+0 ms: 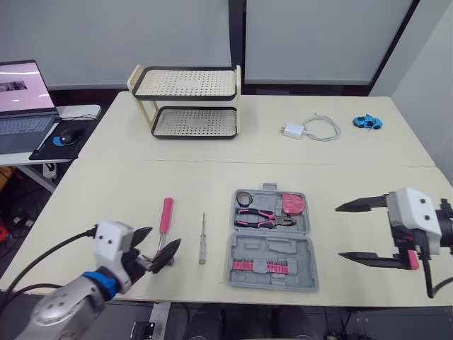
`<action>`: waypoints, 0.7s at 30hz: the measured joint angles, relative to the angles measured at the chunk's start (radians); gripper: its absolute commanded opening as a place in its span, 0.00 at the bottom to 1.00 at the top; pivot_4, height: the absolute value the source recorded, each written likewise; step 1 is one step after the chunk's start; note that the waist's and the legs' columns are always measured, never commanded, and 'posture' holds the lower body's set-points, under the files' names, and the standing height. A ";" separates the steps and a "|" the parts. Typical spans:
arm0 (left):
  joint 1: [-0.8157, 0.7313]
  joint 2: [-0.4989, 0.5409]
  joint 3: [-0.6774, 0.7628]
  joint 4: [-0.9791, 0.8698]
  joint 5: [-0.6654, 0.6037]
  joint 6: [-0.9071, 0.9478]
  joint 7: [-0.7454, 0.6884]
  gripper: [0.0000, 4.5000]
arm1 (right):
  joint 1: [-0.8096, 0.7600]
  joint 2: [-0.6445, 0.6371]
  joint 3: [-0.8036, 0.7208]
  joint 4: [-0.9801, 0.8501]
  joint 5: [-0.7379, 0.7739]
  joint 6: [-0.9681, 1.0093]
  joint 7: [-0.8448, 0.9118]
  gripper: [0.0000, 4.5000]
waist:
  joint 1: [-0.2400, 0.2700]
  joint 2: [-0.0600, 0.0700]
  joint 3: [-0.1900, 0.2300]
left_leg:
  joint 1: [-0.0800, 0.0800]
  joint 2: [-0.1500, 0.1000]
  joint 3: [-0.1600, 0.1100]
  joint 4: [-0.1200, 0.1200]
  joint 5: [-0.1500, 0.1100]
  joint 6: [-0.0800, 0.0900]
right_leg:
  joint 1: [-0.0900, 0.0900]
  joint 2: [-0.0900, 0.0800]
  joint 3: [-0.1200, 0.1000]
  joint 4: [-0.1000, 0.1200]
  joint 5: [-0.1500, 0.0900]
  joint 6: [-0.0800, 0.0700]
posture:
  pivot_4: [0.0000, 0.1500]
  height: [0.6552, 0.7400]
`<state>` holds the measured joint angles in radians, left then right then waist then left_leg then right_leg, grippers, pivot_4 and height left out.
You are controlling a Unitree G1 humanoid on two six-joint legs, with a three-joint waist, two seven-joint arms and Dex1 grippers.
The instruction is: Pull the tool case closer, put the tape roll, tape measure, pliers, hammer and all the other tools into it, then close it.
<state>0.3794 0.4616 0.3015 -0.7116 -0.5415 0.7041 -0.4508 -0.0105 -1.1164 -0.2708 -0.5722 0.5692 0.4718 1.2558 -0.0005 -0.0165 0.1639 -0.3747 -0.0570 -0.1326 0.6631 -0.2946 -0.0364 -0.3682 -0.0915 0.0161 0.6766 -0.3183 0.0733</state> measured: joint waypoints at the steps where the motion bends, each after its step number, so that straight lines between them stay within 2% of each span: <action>1: -0.015 -0.017 -0.035 -0.008 0.014 0.019 0.038 1.00 | -0.039 0.002 0.039 0.002 0.002 0.008 -0.002 1.00 | 0.000 0.000 0.000 | 0.000 0.000 0.000 0.000 0.000 0.000 | 0.000 0.000 0.000 0.000 0.000 0.000 | 1.00 1.00; 8: -0.115 -0.134 -0.242 -0.001 0.114 0.108 0.235 1.00 | -0.189 0.042 0.207 0.016 0.002 0.026 -0.005 1.00 | 0.000 -0.001 0.000 | 0.000 0.000 0.000 0.000 0.000 0.000 | 0.000 0.000 0.000 0.000 0.000 0.000 | 1.00 1.00; 10: -0.132 -0.140 -0.282 0.014 0.137 0.121 0.264 1.00 | -0.208 0.045 0.237 0.023 0.001 0.027 0.000 1.00 | 0.001 -0.001 0.000 | 0.000 0.000 0.000 0.000 0.000 0.000 | -0.001 0.000 0.000 0.000 0.000 0.000 | 1.00 1.00; 21: -0.169 -0.191 -0.354 0.086 0.207 0.173 0.333 1.00 | -0.219 0.045 0.282 0.029 -0.003 0.027 0.009 1.00 | 0.001 -0.001 0.000 | -0.001 0.000 0.000 0.000 0.000 0.000 | -0.001 0.000 0.000 0.000 0.000 0.000 | 1.00 1.00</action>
<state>0.2100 0.2703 -0.0529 -0.6258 -0.3341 0.8772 -0.1175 -0.2296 -1.0714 0.0110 -0.5430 0.5667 0.4987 1.2652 0.0006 -0.0173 0.1640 -0.3759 -0.0573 -0.1325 0.6634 -0.2944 -0.0368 -0.3696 -0.0913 0.0164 0.6762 -0.3182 0.0733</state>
